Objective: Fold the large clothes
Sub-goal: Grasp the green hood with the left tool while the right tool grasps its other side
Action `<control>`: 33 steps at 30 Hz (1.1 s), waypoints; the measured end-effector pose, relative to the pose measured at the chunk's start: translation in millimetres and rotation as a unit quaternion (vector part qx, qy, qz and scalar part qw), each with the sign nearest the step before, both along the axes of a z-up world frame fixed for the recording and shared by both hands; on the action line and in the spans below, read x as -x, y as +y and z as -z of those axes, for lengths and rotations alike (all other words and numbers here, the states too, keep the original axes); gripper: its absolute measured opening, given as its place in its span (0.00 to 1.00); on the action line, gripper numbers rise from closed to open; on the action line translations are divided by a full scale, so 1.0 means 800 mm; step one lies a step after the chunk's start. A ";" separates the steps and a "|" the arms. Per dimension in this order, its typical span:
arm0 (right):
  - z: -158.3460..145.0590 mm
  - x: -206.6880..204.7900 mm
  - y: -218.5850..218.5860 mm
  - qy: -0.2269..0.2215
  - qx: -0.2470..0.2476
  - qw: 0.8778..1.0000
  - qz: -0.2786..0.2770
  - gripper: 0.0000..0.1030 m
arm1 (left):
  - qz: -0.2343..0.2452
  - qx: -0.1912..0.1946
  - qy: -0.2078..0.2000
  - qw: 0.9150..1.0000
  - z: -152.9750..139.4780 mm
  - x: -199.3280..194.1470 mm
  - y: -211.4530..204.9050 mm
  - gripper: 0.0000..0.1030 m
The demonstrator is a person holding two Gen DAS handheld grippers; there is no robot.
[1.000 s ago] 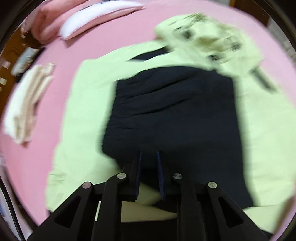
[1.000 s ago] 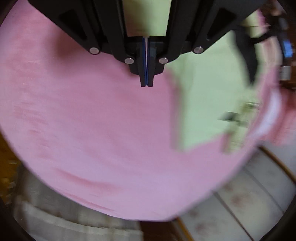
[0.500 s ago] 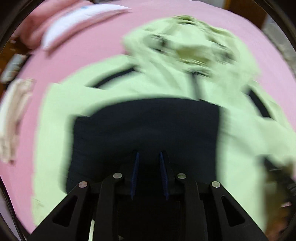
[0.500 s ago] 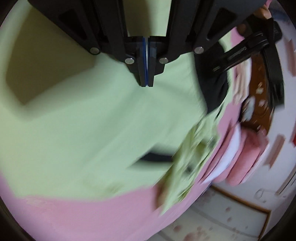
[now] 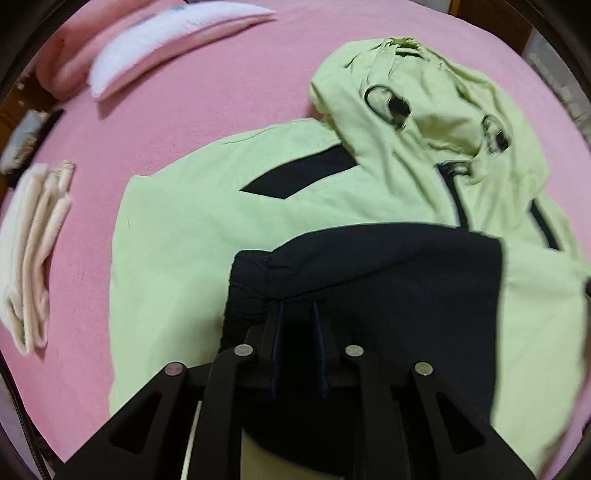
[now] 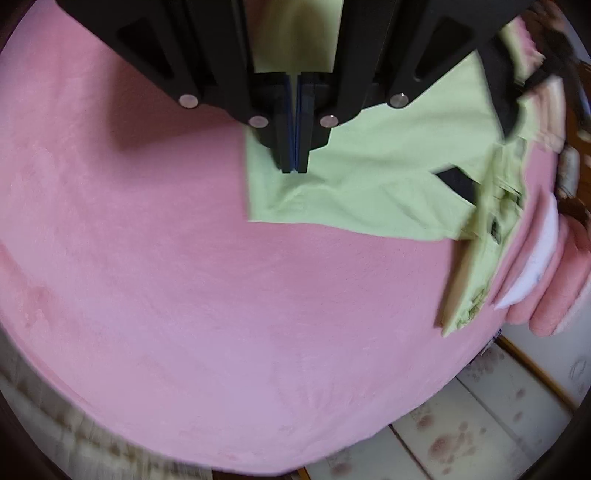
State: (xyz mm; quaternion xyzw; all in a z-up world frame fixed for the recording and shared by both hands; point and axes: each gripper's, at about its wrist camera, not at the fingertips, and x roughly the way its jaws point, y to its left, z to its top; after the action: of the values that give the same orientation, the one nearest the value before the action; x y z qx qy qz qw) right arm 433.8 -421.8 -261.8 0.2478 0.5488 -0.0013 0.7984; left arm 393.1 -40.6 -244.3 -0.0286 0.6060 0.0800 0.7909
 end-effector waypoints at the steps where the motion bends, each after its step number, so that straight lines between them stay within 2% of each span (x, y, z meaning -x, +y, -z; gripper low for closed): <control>1: 0.000 -0.003 0.005 0.003 -0.031 0.999 0.008 0.05 | 0.000 0.014 0.002 1.000 -0.011 -0.006 0.005 0.28; 3: -0.007 -0.031 0.003 0.016 -0.114 0.993 0.024 0.05 | -0.001 0.032 0.019 0.999 -0.036 -0.035 0.026 0.54; 7: -0.025 -0.105 0.011 0.041 -0.207 0.977 0.021 0.05 | 0.011 0.067 0.050 0.996 -0.059 -0.101 0.047 0.55; 8: -0.029 -0.120 0.016 0.044 -0.217 0.975 0.016 0.05 | 0.017 0.077 0.063 0.995 -0.063 -0.127 0.053 0.56; 12: -0.043 -0.174 0.034 0.060 -0.207 0.976 0.001 0.12 | 0.011 0.091 0.088 0.992 -0.057 -0.195 0.088 0.63; 14: -0.048 -0.199 0.037 0.056 -0.205 0.977 0.001 0.23 | -0.009 0.110 0.094 0.989 -0.051 -0.237 0.110 0.65; 15: -0.050 -0.208 0.034 0.055 -0.210 0.976 -0.001 0.34 | -0.022 0.125 0.093 0.988 -0.048 -0.252 0.124 0.65; 16: -0.050 -0.221 0.038 0.059 -0.219 0.974 -0.009 0.40 | -0.040 0.146 0.086 0.985 -0.046 -0.266 0.135 0.65; 20: -0.038 -0.258 0.058 0.054 -0.214 0.975 -0.038 0.41 | -0.074 0.228 0.040 0.970 -0.035 -0.304 0.147 0.65; 23: -0.018 -0.276 0.075 0.070 -0.202 0.975 -0.053 0.41 | -0.086 0.268 0.015 0.959 -0.018 -0.331 0.146 0.65; 25: -0.002 -0.288 0.086 0.079 -0.201 0.975 -0.059 0.41 | -0.088 0.281 0.014 0.956 -0.003 -0.345 0.141 0.65; 28: 0.016 -0.301 0.099 0.076 -0.184 0.977 -0.078 0.41 | -0.090 0.287 0.037 0.953 0.025 -0.364 0.131 0.65; 31: 0.023 -0.307 0.106 0.053 -0.158 0.982 -0.092 0.41 | -0.058 0.305 0.038 0.950 0.040 -0.376 0.112 0.62; 32: 0.024 -0.310 0.108 0.044 -0.159 0.982 -0.091 0.41 | -0.045 0.303 0.032 0.951 0.043 -0.379 0.104 0.55; 33: 0.024 -0.312 0.110 0.033 -0.164 0.982 -0.090 0.41 | -0.033 0.296 0.025 0.954 0.045 -0.383 0.096 0.45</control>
State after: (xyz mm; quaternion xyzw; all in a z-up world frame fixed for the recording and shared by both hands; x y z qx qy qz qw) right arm 683.1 -333.6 -281.1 0.3247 0.5877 0.1528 0.7251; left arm 699.2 35.9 -280.2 -0.2795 0.6209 -0.0766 0.7284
